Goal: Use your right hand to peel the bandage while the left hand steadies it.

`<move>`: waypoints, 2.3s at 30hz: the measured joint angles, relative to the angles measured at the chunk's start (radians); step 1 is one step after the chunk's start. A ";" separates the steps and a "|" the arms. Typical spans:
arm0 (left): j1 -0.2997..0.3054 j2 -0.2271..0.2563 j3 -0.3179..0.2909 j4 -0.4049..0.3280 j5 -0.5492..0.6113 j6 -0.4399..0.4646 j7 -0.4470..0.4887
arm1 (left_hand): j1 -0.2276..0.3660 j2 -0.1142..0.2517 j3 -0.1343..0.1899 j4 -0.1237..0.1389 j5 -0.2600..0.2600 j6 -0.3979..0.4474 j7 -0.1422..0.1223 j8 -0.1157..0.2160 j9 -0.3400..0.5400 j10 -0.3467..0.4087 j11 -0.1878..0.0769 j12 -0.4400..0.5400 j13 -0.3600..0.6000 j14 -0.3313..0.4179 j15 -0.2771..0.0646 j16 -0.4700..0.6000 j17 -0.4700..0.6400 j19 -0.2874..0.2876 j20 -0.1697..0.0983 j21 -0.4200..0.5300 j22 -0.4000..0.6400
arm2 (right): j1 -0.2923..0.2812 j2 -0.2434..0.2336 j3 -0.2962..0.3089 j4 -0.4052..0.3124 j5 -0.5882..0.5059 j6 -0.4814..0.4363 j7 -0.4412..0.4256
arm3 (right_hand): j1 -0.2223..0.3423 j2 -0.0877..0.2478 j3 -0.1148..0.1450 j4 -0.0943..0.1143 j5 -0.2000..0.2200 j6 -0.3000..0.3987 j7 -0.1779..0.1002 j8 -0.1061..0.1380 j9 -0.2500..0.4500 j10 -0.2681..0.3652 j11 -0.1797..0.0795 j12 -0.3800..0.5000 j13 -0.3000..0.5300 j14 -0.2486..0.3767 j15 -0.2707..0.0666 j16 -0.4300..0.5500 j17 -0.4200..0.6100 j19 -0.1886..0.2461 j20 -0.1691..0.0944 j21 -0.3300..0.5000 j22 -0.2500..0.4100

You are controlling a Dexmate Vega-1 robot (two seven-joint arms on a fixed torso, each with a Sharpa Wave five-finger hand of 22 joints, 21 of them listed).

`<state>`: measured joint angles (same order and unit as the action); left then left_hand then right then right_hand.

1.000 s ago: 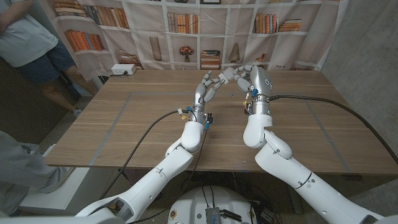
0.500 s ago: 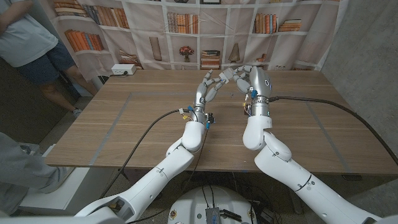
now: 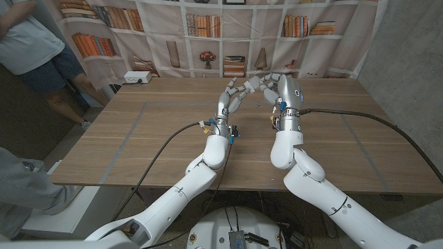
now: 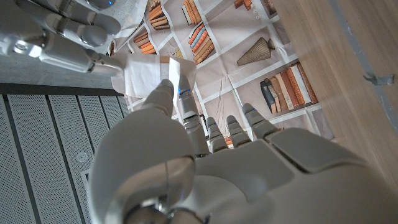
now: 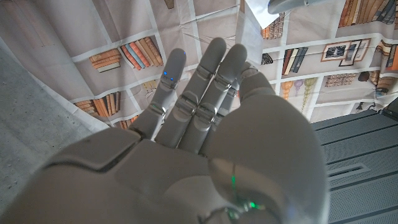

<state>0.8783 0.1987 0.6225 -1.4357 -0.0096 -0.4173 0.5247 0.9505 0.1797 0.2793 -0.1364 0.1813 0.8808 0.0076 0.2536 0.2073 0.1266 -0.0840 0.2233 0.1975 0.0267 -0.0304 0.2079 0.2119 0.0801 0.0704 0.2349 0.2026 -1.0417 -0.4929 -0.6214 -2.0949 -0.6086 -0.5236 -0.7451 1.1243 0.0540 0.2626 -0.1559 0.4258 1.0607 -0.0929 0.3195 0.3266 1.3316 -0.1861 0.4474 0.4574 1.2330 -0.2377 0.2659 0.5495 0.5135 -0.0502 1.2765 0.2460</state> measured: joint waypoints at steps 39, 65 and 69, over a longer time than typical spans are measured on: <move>-0.018 -0.020 0.010 0.030 -0.017 -0.017 -0.026 | 0.049 -0.003 0.063 -0.011 -0.004 0.087 0.011 0.062 0.023 0.039 -0.010 0.008 0.005 0.024 -0.005 0.000 0.005 0.000 0.000 0.009 0.005 | -0.028 -0.003 0.012 -0.020 -0.032 0.006 0.008 | -0.009 -0.009 0.008 0.000 0.012 0.002 -0.002 0.001 -0.004 0.003 0.000 -0.008 0.000 0.000 0.000 0.000 0.009 -0.007 0.000 0.023 -0.019; -0.024 -0.031 0.011 0.044 -0.024 -0.034 -0.023 | 0.063 -0.003 0.084 0.001 -0.004 0.122 0.010 0.099 0.046 0.059 -0.020 0.008 0.010 0.029 -0.003 0.008 0.014 0.000 -0.001 0.017 0.004 | -0.035 -0.011 0.026 -0.023 -0.038 0.028 0.011 | -0.013 -0.013 0.011 -0.003 0.012 0.006 0.002 0.000 -0.004 0.005 0.002 -0.010 0.006 0.000 0.000 -0.004 0.016 -0.016 0.002 0.041 -0.032; -0.019 -0.030 0.011 0.038 -0.023 -0.034 -0.021 | 0.066 0.000 0.087 0.004 -0.004 0.122 0.010 0.099 0.050 0.059 -0.019 0.008 0.010 0.029 -0.003 0.008 0.014 0.000 -0.001 0.017 0.004 | -0.038 -0.011 0.029 -0.023 -0.037 0.028 0.011 | -0.013 -0.013 0.015 -0.001 0.012 0.005 0.002 0.000 -0.004 0.005 0.002 -0.010 0.006 0.000 0.000 -0.004 0.019 -0.016 0.002 0.042 -0.032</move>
<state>0.8596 0.1687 0.6333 -1.3979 -0.0325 -0.4512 0.5036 1.0162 0.1793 0.3664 -0.1321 0.1771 1.0024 0.0179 0.3522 0.2569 0.1854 -0.1035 0.2310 0.2072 0.0554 -0.0337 0.2159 0.2257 0.0800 0.0699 0.2517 0.2071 -1.0802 -0.5044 -0.5919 -2.1180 -0.6458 -0.4956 -0.7345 1.1112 0.0409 0.2778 -0.1573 0.4373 1.0661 -0.0909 0.3195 0.3227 1.3365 -0.1841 0.4369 0.4635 1.2328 -0.2375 0.2620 0.5680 0.4974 -0.0483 1.3186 0.2136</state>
